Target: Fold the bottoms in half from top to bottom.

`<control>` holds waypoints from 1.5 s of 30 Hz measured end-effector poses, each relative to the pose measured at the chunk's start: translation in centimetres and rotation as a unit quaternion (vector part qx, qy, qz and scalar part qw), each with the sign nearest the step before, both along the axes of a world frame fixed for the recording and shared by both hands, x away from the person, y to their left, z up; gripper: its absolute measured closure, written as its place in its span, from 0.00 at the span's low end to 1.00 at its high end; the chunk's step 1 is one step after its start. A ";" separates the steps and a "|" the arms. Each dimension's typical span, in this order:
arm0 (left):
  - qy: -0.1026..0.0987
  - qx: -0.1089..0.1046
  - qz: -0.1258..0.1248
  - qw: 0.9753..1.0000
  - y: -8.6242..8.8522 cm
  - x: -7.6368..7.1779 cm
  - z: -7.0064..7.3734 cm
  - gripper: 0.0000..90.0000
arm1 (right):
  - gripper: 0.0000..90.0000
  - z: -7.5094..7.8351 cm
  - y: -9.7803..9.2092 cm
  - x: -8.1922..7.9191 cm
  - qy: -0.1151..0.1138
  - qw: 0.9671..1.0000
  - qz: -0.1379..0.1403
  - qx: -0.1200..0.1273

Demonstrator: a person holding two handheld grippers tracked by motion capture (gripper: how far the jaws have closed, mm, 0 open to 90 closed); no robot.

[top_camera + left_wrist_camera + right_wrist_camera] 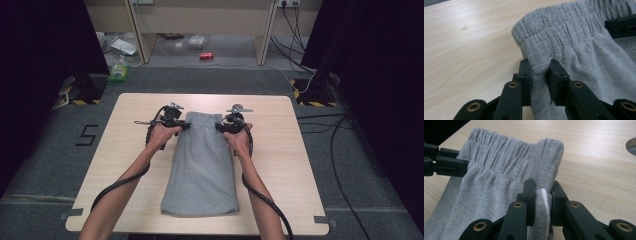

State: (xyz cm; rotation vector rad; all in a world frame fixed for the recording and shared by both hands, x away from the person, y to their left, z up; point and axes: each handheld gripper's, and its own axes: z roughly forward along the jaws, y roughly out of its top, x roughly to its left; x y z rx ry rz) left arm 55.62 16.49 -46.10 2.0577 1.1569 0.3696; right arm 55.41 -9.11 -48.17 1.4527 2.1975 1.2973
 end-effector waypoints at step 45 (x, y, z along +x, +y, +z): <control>-0.097 -0.071 -0.138 0.983 3.2 -15.0 3.5 0.82 | 0.87 4.9 -2.4 -14.5 -0.111 0.986 0.115 0.035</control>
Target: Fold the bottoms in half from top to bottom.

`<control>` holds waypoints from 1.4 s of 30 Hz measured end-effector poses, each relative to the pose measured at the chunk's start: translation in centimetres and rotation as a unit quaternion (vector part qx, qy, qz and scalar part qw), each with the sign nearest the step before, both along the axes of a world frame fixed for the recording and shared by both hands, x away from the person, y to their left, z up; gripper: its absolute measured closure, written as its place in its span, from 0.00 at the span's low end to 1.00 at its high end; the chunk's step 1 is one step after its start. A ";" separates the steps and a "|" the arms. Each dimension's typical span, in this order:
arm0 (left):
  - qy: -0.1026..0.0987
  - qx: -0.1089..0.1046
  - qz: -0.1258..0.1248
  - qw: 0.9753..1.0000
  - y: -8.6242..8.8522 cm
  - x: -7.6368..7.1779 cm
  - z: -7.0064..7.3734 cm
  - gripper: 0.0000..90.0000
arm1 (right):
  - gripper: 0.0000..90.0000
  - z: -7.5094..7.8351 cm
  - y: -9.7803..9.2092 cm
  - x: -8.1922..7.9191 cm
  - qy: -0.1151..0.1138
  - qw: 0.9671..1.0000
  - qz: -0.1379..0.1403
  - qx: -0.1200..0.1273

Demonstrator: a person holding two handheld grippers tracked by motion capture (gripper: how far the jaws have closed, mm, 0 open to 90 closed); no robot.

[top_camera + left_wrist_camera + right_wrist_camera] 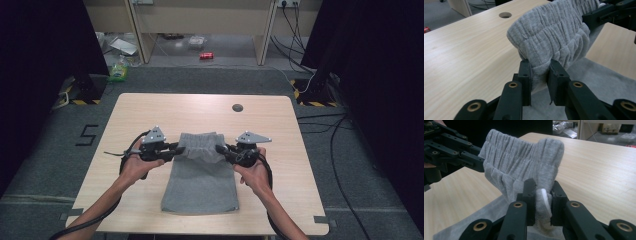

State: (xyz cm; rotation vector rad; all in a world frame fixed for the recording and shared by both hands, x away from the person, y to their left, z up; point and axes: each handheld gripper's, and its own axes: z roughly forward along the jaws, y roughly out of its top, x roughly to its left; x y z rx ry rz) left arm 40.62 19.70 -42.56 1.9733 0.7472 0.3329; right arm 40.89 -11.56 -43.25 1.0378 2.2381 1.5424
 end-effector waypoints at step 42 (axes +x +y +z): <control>0.074 -0.036 -0.024 0.996 0.7 -5.4 -4.5 0.52 | 0.67 -3.1 0.5 -6.6 0.046 0.998 0.045 -0.025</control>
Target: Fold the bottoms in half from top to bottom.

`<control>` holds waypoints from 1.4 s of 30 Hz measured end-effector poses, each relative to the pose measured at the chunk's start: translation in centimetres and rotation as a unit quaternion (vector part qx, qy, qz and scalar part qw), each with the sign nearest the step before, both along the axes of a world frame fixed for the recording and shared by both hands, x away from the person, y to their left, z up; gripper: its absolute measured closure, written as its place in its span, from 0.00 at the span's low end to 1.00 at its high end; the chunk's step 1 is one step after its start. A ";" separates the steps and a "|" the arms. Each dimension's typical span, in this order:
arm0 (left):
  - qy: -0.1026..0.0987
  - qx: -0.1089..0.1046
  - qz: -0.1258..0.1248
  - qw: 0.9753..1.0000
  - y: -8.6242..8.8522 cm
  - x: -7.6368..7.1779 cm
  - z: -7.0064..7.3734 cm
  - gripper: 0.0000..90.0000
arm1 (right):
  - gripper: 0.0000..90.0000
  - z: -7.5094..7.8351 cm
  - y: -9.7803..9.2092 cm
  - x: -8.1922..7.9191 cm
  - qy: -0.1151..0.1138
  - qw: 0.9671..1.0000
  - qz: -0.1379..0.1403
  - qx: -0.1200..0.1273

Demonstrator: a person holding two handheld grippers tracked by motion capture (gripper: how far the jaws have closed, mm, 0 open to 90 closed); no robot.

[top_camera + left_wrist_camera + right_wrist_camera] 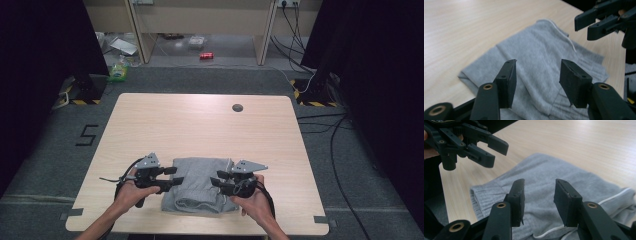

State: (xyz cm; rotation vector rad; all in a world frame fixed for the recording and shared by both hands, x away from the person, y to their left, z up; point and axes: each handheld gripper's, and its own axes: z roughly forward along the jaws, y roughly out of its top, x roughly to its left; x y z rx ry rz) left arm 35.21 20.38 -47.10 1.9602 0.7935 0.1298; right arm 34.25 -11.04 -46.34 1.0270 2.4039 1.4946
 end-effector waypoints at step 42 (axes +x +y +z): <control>-0.004 0.059 0.048 0.997 0.3 2.9 -0.1 0.43 | 0.44 -0.5 -0.1 3.1 -0.002 0.996 -0.063 -0.062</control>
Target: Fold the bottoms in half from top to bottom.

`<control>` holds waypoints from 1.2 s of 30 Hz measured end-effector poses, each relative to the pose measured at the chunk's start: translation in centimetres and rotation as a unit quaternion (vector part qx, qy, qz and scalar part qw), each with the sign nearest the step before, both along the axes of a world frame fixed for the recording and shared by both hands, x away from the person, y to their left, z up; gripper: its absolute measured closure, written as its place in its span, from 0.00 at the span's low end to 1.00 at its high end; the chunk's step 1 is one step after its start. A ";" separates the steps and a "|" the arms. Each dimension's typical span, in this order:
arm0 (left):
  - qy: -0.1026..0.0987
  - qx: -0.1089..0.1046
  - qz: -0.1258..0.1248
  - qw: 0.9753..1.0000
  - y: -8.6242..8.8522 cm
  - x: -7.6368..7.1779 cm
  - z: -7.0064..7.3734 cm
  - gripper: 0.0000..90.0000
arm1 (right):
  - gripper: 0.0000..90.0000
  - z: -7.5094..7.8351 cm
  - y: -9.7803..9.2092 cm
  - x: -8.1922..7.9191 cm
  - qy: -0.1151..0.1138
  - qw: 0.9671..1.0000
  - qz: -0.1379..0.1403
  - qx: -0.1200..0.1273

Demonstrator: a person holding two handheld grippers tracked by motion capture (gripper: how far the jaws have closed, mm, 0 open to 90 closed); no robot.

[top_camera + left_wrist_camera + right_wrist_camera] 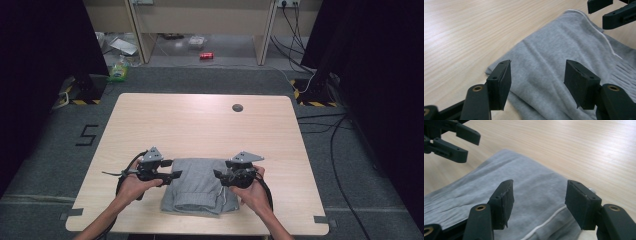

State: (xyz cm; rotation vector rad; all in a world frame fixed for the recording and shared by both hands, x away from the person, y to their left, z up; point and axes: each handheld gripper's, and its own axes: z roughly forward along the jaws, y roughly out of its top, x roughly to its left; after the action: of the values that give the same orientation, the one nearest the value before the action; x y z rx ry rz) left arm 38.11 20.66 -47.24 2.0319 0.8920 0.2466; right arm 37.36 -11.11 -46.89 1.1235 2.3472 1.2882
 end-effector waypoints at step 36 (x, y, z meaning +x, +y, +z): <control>0.064 -0.002 0.047 0.997 1.0 5.5 -2.5 0.40 | 0.42 -2.3 -2.1 4.5 0.030 0.998 -0.051 -0.010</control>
State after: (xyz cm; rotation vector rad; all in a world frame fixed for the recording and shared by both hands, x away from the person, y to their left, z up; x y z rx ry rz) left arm 43.62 21.62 -49.77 2.0227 1.0687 0.1685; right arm 41.87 -13.26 -49.20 1.2743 2.3061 1.2100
